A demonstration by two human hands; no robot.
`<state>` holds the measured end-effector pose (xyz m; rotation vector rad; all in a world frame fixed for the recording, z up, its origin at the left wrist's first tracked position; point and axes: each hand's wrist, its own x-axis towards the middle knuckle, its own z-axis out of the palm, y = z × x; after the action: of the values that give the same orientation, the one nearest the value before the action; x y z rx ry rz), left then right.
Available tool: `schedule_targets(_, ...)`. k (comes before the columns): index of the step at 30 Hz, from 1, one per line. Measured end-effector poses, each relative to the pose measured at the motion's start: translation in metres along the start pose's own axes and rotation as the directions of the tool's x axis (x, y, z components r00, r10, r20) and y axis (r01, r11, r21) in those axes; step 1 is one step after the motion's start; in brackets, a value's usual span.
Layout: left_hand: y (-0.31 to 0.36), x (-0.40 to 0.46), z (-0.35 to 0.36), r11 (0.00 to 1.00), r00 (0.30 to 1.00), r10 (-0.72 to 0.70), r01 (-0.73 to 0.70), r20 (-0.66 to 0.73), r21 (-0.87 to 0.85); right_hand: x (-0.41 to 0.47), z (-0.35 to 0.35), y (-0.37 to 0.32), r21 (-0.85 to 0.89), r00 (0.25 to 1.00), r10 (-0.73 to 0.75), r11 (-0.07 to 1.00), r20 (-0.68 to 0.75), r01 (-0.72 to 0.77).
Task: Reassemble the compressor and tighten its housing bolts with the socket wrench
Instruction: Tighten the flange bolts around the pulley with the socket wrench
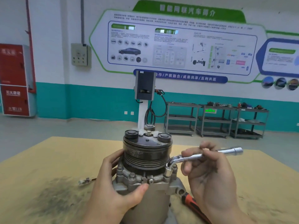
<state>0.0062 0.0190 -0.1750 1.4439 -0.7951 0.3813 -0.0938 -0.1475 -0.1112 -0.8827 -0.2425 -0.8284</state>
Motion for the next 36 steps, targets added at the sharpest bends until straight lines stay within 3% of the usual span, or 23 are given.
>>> schedule_targets(2,0.000,0.001,-0.001,1.000,1.000,0.003,-0.003,0.005,0.004,-0.002,-0.006,0.002,-0.056,0.984,-0.136,0.988,0.115,0.144)
schedule_targets(4,-0.002,0.000,-0.002,1.000,1.000,0.000,-0.001,0.020,0.020,-0.006,-0.009,0.003,-0.169,0.921,-0.279,0.929,0.271,0.330)
schedule_targets(7,-0.004,-0.002,-0.003,0.999,1.000,0.006,-0.006,0.006,0.038,-0.013,-0.010,0.000,-0.399,0.780,-0.391,0.695,0.489,0.598)
schedule_targets(10,-0.008,-0.001,-0.003,0.999,1.000,0.020,-0.020,-0.011,0.029,-0.016,-0.004,-0.003,-0.486,0.638,-0.370,0.428,0.676,0.762)
schedule_targets(13,-0.003,0.000,-0.001,1.000,1.000,-0.001,0.001,0.000,-0.003,-0.016,0.003,-0.002,-0.455,0.533,-0.266,0.304,0.803,0.837)
schedule_targets(16,0.005,0.000,-0.001,1.000,1.000,0.017,-0.017,0.010,-0.021,-0.020,0.013,-0.008,-0.514,0.546,-0.208,0.191,0.811,0.836)
schedule_targets(19,0.006,-0.003,-0.001,0.999,1.000,0.026,-0.026,0.013,0.019,-0.021,0.013,-0.014,-0.535,0.545,-0.262,0.115,0.796,0.837)
schedule_targets(21,0.004,-0.003,-0.002,0.999,1.000,0.018,-0.017,-0.007,0.027,-0.017,0.012,-0.017,-0.555,0.576,-0.329,0.165,0.748,0.815)
schedule_targets(22,0.004,-0.003,-0.002,1.000,1.000,0.016,-0.016,-0.012,0.024,-0.016,0.013,-0.018,-0.573,0.623,-0.363,0.247,0.693,0.781)
schedule_targets(25,0.005,-0.003,-0.001,0.999,0.999,0.033,-0.033,-0.023,-0.003,-0.014,0.019,-0.021,-0.534,0.858,-0.325,0.678,0.398,0.505)
schedule_targets(27,0.005,-0.003,0.000,0.999,0.999,0.043,-0.043,-0.033,-0.006,-0.011,0.020,-0.021,-0.455,0.956,-0.201,0.845,0.213,0.279)
schedule_targets(31,0.005,-0.002,0.000,0.998,0.998,0.059,-0.059,-0.028,-0.010,-0.001,0.016,-0.021,-0.322,1.000,-0.004,0.947,0.020,0.011)
schedule_targets(36,-0.001,-0.001,-0.001,0.998,0.998,0.059,-0.059,-0.019,-0.025,0.003,0.014,-0.020,-0.228,0.995,0.094,0.969,-0.032,-0.099)
